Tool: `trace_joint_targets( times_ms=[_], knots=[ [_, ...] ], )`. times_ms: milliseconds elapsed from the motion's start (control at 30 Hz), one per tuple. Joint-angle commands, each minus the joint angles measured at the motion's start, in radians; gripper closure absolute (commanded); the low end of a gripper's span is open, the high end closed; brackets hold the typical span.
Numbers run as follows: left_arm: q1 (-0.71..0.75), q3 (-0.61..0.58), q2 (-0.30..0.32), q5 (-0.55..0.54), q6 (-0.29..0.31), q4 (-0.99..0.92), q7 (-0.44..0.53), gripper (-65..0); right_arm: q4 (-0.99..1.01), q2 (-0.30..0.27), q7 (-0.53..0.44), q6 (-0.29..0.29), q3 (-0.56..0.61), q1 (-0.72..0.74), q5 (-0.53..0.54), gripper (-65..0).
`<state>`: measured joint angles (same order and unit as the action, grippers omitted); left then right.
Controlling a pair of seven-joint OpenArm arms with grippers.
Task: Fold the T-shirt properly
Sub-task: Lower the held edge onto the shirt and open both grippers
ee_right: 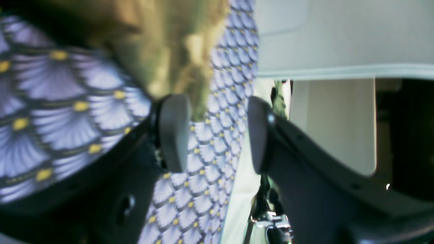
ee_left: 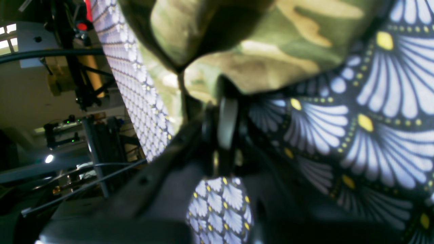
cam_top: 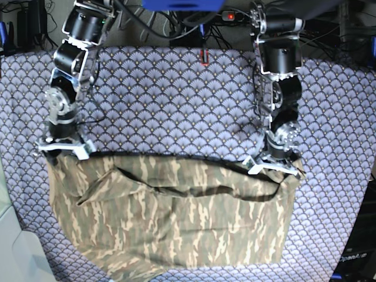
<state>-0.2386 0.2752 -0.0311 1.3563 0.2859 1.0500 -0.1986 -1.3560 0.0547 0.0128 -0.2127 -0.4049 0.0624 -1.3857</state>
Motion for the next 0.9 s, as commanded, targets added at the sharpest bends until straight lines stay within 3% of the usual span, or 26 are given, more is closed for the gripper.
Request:
trace_joint_targets(
  times_ms=[0, 133, 433, 600, 867],
  knots=[
    [-0.021, 0.002, 0.0, -0.002, -0.01, 0.022, 0.004, 0.0, -0.006, -0.006, -0.006, -0.017, -0.001, 0.017, -0.008, -31.1],
    [-0.021, 0.002, 0.0, -0.025, -0.01, 0.02, 0.004, 0.0, -0.006, 0.021, -0.01, -0.106, 0.001, 0.034, -0.013, -31.7],
    [-0.021, 0.002, 0.001, -0.071, -0.01, 0.019, 0.003, 0.0, 0.003, 0.03, -0.004, -0.115, 0.064, 0.047, -0.098, -31.9],
    [-0.021, 0.002, 0.0, -0.073, -0.01, 0.022, 0.003, 0.0, 0.072, 0.023, -0.004, -0.204, 0.097, 0.066, -0.098, -31.9],
    [-0.021, 0.003, 0.0, -0.073, -0.012, 0.02, 0.003, 0.0, 0.172, 0.009, -0.009, -0.205, 0.097, 0.152, -0.098, -31.8]
  ],
)
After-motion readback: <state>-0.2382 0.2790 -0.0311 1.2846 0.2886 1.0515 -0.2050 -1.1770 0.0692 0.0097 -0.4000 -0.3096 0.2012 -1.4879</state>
